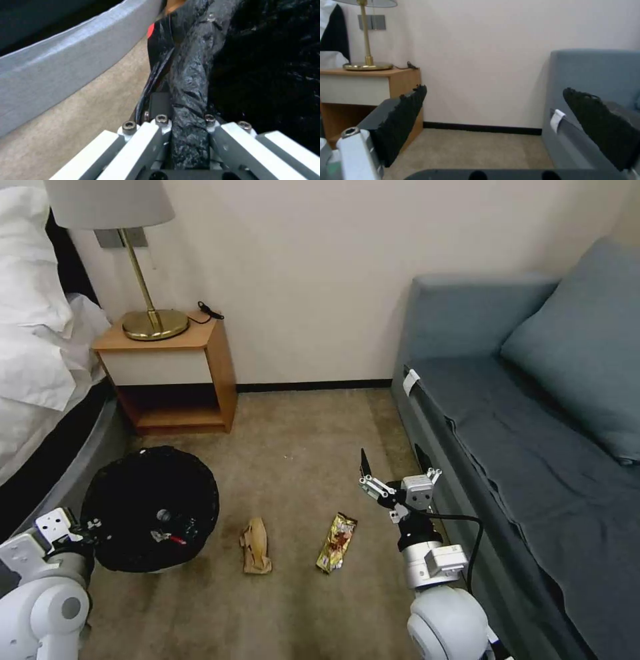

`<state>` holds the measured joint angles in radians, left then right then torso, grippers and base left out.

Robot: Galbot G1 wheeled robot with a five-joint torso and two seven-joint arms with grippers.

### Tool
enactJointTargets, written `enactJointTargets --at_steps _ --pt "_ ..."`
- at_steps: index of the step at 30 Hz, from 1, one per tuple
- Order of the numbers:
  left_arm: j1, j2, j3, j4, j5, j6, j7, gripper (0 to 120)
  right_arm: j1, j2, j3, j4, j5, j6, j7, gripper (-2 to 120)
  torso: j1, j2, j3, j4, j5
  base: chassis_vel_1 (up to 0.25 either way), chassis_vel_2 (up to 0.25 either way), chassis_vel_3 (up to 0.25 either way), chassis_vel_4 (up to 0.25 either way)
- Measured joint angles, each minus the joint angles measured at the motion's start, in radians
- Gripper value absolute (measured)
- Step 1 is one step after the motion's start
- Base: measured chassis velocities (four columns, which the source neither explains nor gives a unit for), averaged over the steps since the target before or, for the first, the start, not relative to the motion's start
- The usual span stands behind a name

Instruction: Pick up the trash bin, then pick up the garbage on the floor and place it into the trash bin.

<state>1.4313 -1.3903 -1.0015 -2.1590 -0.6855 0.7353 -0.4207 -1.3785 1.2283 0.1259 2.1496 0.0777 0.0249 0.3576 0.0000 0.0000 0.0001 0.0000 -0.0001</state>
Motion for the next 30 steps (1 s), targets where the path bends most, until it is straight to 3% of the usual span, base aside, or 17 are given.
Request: enactJointTargets --at_steps 7,10,14,17,19,20,22,23,25,27,30 --pt "-0.002 0.003 -0.003 0.007 0.000 0.000 0.000 3 0.057 -0.015 -0.044 -0.017 0.051 -0.035 0.001 100 0.000 0.000 0.000 -0.0002 0.0001 -0.054 0.047 0.044 -0.046" --pt "-0.002 0.006 -0.004 0.009 -0.001 0.000 0.000 3 0.144 -0.028 -0.077 -0.036 0.131 -0.095 0.012 100 0.000 0.000 0.000 0.0000 0.0002 0.000 0.000 0.000 0.000" --pt "-0.001 0.007 -0.004 0.013 -0.001 0.000 0.000 3 0.335 -0.083 -0.159 -0.088 0.384 -0.238 0.085 100 0.000 0.000 0.000 0.0002 0.0000 0.000 0.000 0.000 0.000" --pt "0.000 0.005 -0.004 0.014 -0.001 0.000 0.000 3 0.420 -0.108 -0.212 -0.134 0.488 -0.298 0.131 100 0.000 0.000 0.000 0.0000 0.0000 0.000 0.000 0.000 0.000" --pt "0.001 -0.002 -0.004 0.018 0.001 0.000 0.002 3 0.613 -0.135 -0.326 -0.238 0.715 -0.393 0.229 100 0.000 0.000 0.000 0.0002 0.0000 0.000 0.000 0.000 0.000" --pt "0.001 -0.002 -0.004 0.018 0.001 0.000 0.002 3 0.613 -0.135 -0.326 -0.238 0.715 -0.393 0.229 100 0.000 0.000 0.000 0.0002 0.0000 0.000 0.000 0.000 0.000" --pt "0.000 -0.005 -0.004 0.021 0.003 0.000 0.003 3 0.692 -0.133 -0.379 -0.276 0.834 -0.438 0.286 100 0.000 0.000 0.000 0.0002 -0.0002 0.000 0.000 0.000 0.000" --pt "-0.001 -0.009 -0.004 0.025 0.007 0.000 0.004 3 0.770 -0.118 -0.445 -0.322 0.951 -0.489 0.351 100 0.000 0.000 0.000 0.0003 -0.0001 0.000 0.000 0.000 0.000" --pt "-0.001 -0.009 -0.004 0.026 0.007 0.000 0.005 3 0.784 -0.113 -0.458 -0.333 0.972 -0.499 0.362 100 0.000 0.000 0.000 0.0003 -0.0001 0.000 0.000 0.000 0.000" --pt "-0.003 -0.013 -0.003 0.031 0.010 0.000 0.007 3 0.854 -0.070 -0.534 -0.425 1.087 -0.552 0.426 100 0.000 0.000 0.000 0.0001 0.0000 0.000 0.000 0.000 0.000" --pt "-0.003 -0.014 -0.004 0.034 0.012 0.000 0.008 3 0.889 -0.040 -0.583 -0.507 1.118 -0.570 0.444 100 0.000 0.000 0.000 0.0003 -0.0001 0.000 0.000 0.000 0.000"
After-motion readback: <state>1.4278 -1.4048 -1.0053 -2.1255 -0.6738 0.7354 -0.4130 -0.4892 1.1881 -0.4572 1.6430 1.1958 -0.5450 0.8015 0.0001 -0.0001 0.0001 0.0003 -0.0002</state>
